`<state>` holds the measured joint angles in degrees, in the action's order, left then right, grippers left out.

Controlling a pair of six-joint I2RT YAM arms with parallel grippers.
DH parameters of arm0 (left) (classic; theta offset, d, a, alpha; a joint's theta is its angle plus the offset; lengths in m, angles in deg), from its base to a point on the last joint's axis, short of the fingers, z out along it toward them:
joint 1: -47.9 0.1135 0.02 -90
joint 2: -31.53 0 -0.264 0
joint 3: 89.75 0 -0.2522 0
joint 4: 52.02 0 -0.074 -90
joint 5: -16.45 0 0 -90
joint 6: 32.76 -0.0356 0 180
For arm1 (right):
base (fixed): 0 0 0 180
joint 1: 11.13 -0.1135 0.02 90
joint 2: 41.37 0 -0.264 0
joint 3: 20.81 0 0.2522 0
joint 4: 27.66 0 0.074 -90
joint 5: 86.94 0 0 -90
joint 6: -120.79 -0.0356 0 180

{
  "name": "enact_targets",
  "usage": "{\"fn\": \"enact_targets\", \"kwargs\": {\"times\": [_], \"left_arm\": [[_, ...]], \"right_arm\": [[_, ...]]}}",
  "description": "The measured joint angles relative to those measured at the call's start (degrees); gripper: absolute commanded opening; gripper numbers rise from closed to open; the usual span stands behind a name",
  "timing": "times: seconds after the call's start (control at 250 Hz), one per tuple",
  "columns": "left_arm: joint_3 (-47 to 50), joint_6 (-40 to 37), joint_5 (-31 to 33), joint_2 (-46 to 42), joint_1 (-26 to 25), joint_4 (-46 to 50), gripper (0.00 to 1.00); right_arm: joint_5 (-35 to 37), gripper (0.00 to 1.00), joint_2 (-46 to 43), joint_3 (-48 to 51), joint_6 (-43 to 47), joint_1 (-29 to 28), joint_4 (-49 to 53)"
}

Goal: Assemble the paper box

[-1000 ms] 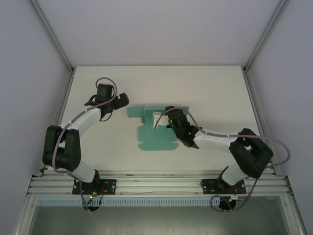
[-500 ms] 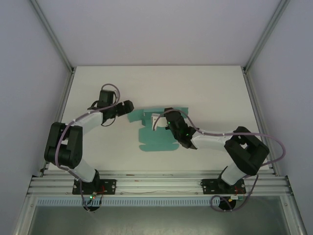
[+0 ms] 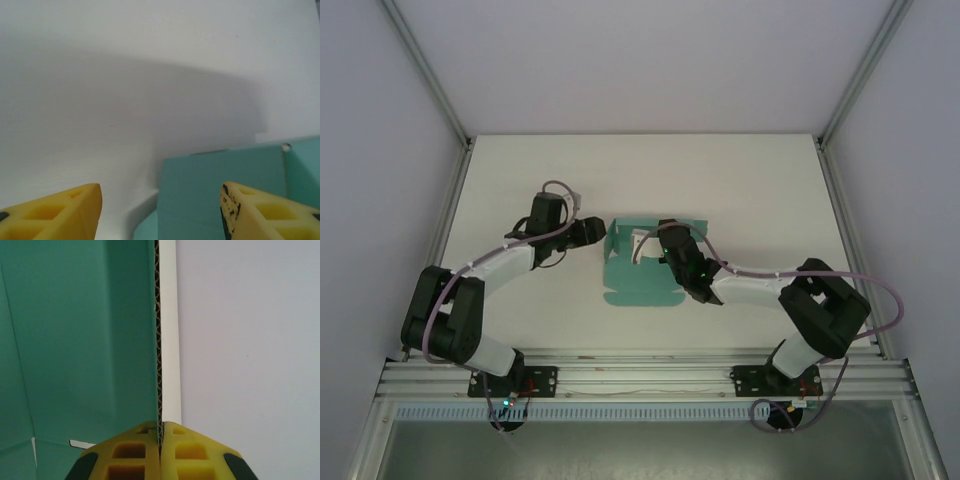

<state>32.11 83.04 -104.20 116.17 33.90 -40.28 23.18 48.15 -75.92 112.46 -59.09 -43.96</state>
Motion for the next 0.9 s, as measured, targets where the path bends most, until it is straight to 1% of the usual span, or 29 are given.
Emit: {"fn": "enact_targets", "kwargs": {"times": [0.188, 0.476, 0.739, 0.899], "left_arm": [[1.33, 0.04, 0.61, -0.04, -2.84, -1.33, 0.63], [4.09, -0.55, 2.54, -0.02, -4.46, -4.55, 0.61], [10.19, -4.79, 4.52, -0.02, -5.90, -8.72, 0.61], [11.23, -6.91, 4.57, 0.13, -7.10, -13.22, 0.62]], "right_arm": [[0.26, 0.00, 0.00, 0.26, -0.87, 0.00, -0.57], [1.16, 0.00, 0.00, 1.03, -1.07, 0.00, -1.90], [1.79, 0.00, 0.00, 2.93, 0.26, 0.00, -2.56], [2.05, 0.00, 0.00, 3.54, 1.09, 0.00, -2.54]]}}
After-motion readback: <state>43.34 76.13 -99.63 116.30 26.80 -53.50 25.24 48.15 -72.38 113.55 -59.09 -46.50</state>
